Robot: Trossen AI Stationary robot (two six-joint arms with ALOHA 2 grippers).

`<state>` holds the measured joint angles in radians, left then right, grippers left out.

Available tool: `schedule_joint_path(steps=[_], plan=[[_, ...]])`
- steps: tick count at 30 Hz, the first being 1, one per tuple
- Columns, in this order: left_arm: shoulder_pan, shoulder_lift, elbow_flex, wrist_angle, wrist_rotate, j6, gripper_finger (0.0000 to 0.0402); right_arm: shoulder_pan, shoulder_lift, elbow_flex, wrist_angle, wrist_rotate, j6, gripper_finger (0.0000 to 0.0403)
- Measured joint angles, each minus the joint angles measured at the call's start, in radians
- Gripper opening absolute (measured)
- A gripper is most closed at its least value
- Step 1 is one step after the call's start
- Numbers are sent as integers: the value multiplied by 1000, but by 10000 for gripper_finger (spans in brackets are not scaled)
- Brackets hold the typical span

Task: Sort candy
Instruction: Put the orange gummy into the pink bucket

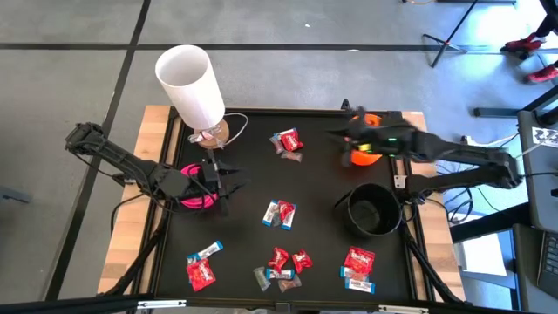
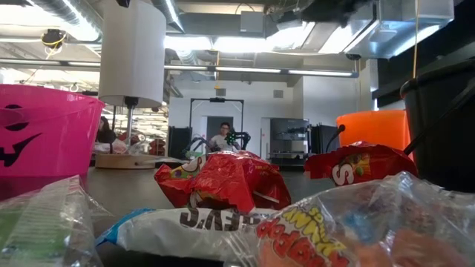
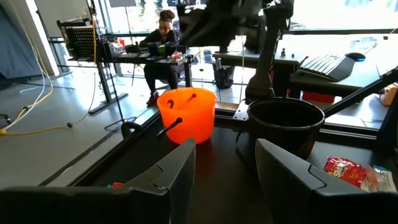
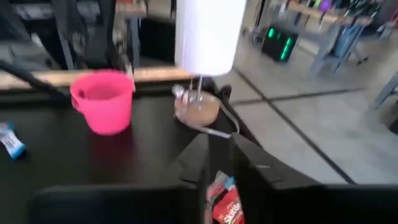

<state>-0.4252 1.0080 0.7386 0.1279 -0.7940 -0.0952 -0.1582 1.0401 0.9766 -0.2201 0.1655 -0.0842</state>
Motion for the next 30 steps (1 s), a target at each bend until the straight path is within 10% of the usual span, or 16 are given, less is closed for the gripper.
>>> schedule_joint_path(steps=[10,30], plan=[[-9,-9,0,2,0,1,158,-104,397,123,-26,-27,0,228],[-9,-8,0,-6,-5,22,158,-163,775,125,-16,-79,6,210]])
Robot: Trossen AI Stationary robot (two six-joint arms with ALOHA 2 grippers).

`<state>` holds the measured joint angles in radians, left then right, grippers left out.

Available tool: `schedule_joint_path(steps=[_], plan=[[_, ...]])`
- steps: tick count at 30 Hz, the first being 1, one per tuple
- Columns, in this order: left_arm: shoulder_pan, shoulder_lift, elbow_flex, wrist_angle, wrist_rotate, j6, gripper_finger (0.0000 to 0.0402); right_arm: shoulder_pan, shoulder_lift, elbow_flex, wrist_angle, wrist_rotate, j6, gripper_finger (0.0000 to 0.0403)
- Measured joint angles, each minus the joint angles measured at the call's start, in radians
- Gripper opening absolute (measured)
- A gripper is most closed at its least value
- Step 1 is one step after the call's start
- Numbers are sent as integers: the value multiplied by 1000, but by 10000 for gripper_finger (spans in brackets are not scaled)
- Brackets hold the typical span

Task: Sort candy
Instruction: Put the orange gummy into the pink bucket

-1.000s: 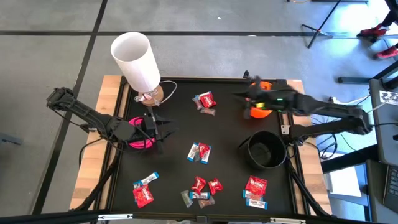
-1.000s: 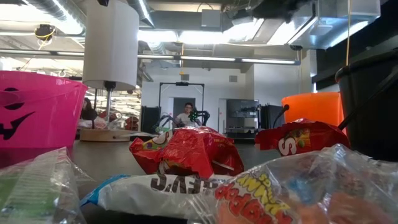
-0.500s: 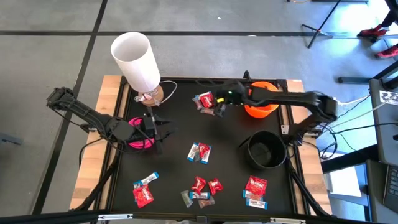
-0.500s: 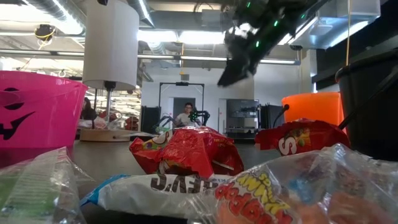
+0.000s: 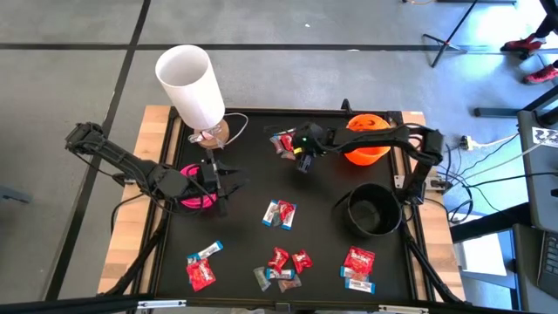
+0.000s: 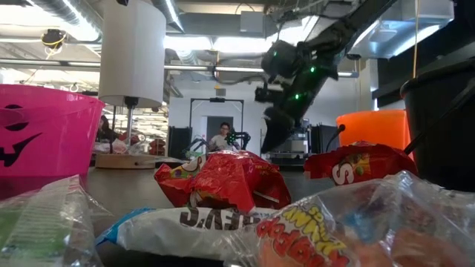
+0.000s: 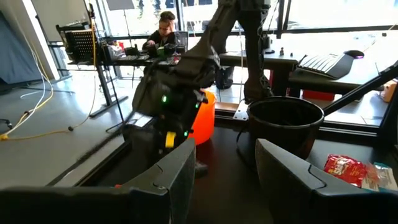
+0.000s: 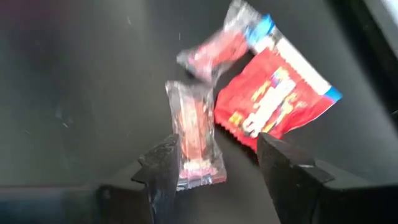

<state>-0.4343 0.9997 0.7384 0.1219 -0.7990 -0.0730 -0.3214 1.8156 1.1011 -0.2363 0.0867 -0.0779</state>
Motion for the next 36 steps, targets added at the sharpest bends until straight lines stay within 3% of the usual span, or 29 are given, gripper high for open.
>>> schedule_joint_path(steps=[9,23,36], plan=[[0,0,0,-1,0,3,158,0,96,0,3,8,3,209],[0,0,0,-2,0,5,158,1,100,0,-2,11,3,202],[0,1,0,-3,0,6,158,1,99,0,-6,-61,7,50]])
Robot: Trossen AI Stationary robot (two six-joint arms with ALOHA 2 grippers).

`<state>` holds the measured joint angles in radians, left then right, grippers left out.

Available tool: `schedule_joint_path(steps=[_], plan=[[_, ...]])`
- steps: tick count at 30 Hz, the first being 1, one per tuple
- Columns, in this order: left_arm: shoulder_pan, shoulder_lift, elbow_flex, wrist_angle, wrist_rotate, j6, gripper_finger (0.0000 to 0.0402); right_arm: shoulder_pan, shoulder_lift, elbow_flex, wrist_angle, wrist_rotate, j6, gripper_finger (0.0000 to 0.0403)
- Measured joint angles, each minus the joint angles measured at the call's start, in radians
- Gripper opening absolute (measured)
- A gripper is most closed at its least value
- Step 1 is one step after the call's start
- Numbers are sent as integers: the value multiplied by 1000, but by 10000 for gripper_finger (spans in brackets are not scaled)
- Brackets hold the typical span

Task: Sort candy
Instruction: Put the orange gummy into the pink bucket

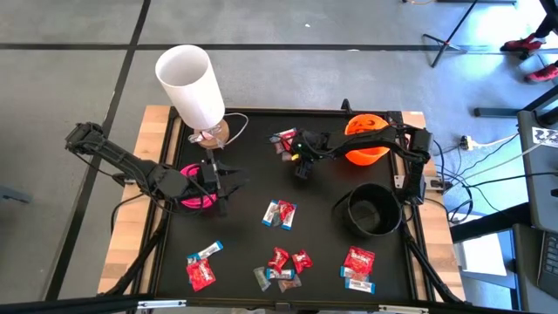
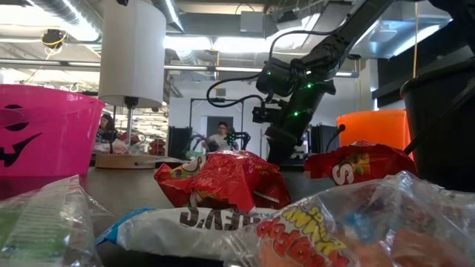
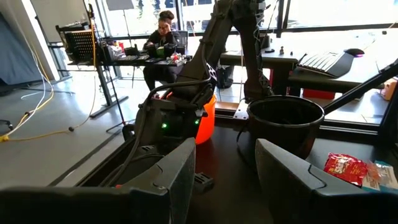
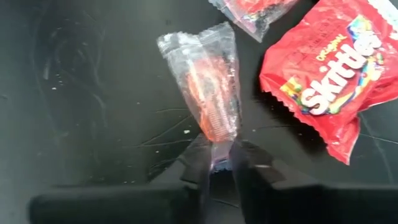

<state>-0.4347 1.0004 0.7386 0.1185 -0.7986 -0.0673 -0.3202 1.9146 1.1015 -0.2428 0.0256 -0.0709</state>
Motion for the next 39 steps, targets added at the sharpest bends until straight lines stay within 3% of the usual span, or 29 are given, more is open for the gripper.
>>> schedule_joint_path(steps=[5,10,22,39], plan=[[1,0,0,-33,0,1,158,-1,-29,-4,-25,-15,42,6],[1,0,0,-32,-1,0,158,0,-86,-4,-30,-28,75,12],[31,9,0,-216,-3,-28,158,9,-237,-2,45,-317,202,14],[67,100,0,-207,47,-79,171,185,-310,0,259,-360,205,14]])
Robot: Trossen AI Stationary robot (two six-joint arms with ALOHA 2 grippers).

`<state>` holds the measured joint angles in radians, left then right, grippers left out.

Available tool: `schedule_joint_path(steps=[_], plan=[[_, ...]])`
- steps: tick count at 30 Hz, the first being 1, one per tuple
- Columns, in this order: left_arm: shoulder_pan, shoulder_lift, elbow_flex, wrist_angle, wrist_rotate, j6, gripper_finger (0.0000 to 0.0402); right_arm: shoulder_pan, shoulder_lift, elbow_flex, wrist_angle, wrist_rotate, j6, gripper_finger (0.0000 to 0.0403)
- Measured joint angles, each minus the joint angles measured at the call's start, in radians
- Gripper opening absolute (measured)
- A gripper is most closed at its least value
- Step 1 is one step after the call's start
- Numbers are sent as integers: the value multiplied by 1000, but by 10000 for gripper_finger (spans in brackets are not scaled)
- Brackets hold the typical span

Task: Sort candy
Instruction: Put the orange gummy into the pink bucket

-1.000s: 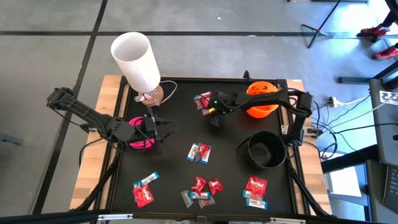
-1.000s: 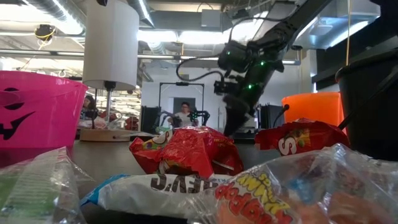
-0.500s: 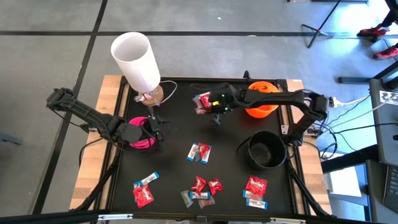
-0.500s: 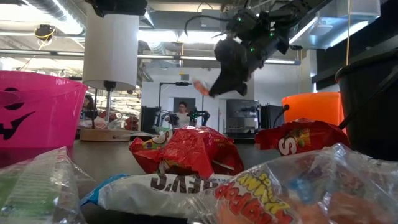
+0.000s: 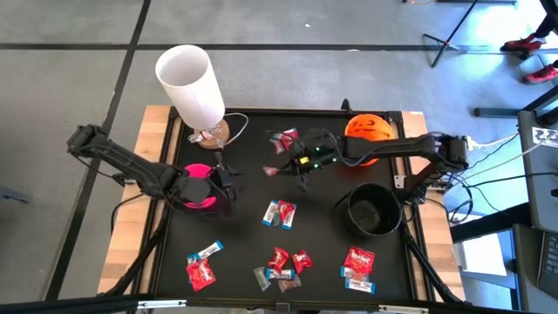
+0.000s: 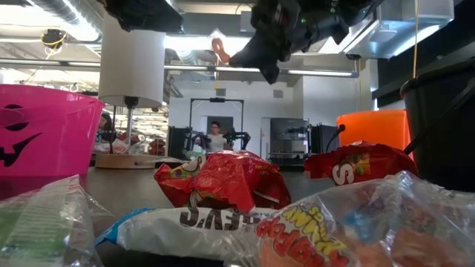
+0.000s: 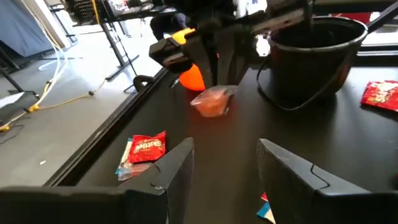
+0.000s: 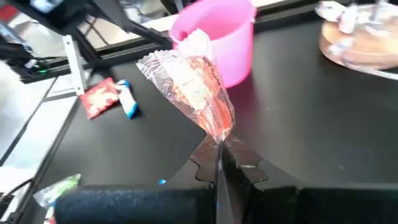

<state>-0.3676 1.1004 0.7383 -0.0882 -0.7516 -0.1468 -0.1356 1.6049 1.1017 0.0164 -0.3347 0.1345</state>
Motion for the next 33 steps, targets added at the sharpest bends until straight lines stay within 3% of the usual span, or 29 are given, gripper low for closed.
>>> schedule_joint_path(steps=[7,16,33], plan=[[55,60,0,164,23,113,209,56,-4,52,-11,0,0,14],[83,92,0,266,245,208,222,93,-4,90,-19,0,-3,14],[110,99,0,389,239,291,213,92,-4,91,-12,20,-2,14]])
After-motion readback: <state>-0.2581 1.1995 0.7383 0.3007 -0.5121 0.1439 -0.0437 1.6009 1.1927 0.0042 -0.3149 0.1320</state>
